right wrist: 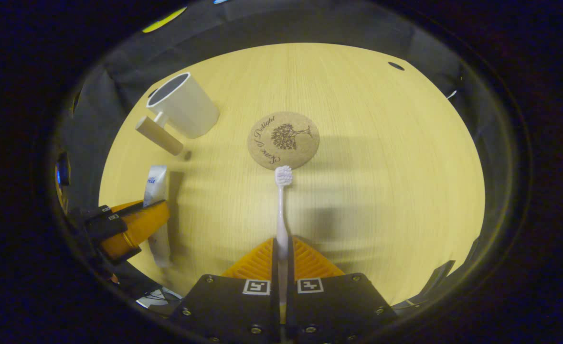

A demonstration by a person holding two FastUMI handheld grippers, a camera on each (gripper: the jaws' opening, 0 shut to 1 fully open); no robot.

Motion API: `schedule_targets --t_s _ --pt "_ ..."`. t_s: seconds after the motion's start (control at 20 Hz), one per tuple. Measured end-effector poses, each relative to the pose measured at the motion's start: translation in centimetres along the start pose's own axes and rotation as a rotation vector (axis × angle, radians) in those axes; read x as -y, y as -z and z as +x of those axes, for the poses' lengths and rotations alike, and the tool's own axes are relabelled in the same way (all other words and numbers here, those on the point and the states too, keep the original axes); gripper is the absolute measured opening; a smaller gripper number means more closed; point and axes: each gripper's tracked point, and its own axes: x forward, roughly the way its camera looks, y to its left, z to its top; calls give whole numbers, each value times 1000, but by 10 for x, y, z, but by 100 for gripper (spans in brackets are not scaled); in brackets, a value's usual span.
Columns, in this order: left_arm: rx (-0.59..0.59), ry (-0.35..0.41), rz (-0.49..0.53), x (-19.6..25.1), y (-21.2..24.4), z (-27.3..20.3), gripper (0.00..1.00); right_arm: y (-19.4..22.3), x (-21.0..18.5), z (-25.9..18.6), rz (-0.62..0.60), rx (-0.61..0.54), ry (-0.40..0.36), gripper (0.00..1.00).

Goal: Put the toothbrush and toothpaste on the desktop into the cup, then pick up the cup and place it on the coaster on the desktop.

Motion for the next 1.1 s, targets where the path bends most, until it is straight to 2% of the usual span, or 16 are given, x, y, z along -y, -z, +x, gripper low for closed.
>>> schedule_targets --t_s 0.3,0.7,1.1 --pt "143 21 -49 -12 -24 -22 25 -25 -11 -24 -7 153 -80 6" --pt "371 3 -83 -32 -74 -62 25 -68 -35 -62 -38 372 -157 6" --pt "587 -2 -99 -49 -137 -101 25 -115 -53 -93 -93 563 -180 6"
